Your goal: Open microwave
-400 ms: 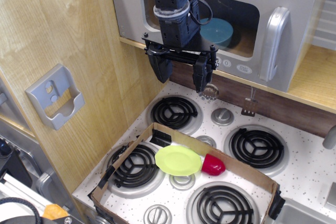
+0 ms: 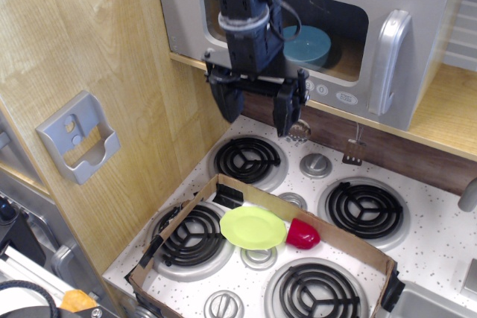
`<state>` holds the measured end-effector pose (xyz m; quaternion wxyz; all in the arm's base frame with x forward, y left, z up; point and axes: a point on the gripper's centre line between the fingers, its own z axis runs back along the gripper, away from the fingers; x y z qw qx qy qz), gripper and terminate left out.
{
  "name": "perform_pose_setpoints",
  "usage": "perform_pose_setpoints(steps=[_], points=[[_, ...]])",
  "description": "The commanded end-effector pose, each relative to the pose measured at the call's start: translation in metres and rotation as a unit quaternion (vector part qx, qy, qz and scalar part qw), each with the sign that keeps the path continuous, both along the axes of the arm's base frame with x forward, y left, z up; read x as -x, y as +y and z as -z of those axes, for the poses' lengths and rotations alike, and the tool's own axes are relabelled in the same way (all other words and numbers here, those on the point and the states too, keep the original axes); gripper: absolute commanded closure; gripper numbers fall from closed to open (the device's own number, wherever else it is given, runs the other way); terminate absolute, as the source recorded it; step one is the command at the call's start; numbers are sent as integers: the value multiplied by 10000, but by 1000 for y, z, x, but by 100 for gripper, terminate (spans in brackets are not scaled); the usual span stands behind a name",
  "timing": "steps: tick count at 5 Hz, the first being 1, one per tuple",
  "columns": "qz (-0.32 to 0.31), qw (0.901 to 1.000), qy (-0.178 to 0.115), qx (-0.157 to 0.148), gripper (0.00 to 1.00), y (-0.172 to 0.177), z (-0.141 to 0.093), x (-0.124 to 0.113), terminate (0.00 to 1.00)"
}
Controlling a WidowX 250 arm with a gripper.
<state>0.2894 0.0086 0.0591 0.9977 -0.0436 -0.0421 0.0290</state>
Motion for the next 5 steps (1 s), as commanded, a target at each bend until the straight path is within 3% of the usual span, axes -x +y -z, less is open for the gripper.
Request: perform_pose_setpoints(steps=[1,3,5], points=[[59,9989,-445,-114,0,-38,-12,-28,0],[266,9973,-674,-70,0,-75,-25,-53,0],[424,9946,-887,-342,0,-86,-44,-65,0]])
